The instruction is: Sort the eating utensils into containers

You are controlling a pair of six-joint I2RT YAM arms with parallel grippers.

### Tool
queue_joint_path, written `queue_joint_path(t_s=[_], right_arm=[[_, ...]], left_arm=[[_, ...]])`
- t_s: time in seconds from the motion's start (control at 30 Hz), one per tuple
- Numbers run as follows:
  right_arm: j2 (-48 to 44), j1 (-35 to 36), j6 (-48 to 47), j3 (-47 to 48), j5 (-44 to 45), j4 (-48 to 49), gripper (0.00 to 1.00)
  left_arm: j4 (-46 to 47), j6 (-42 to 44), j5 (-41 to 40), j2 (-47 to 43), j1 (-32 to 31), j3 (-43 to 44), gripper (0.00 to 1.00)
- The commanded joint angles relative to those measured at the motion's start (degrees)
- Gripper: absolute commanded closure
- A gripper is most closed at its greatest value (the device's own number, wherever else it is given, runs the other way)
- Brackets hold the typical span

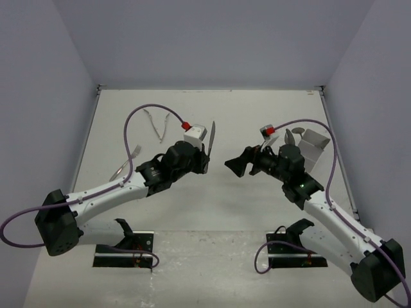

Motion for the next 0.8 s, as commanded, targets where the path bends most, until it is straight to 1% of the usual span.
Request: queue_joint_path(t_s=[0.0,0.07,0.2,0.3,0.47,0.53,0.6,0.7,0.77], right_arm=[[4.4,3.36,1.37,4.72,1.19,4.11,0.01],[5.39,3.89,1.28,5.52,4.34,3.75,0.01],[6.18,4.24,4.17,6.05,8.22,5.85,0.01],[7.23,5.03,5.58,6.57,8.76,7.52,0.01],[9.87,5.74,7.87,8.95,10.34,8.93,0.01],[10.92,6.09,9.01,9.56,12.44,10.16,0.01],[11.98,6.44,10.32,10.44,15.24,9.47,0.01],[14.53,6.97,10.77,12.72,17.19,7.88,0.01],[16.02,7.49,10.68,13.52,17.55,7.53,0.05]], left_arm=[[7.65,3.99,2.44,1.81,-0.24,4.35,1.0],[8.63,4.17,2.79,1.73,-0.24,4.53,1.0],[10.47,4.08,5.07,1.81,-0.33,4.8,1.0],[11.27,3.73,7.01,1.9,-0.42,4.71,1.0],[11.53,3.47,7.36,1.9,-0.51,4.62,1.0],[11.71,3.55,7.89,1.99,-0.59,4.62,1.0],[12.23,3.46,8.24,1.99,-0.68,4.71,1.0],[12.68,3.29,8.42,1.99,-0.86,4.97,1.0],[12.94,3.2,8.42,2.08,-0.95,4.97,1.0]])
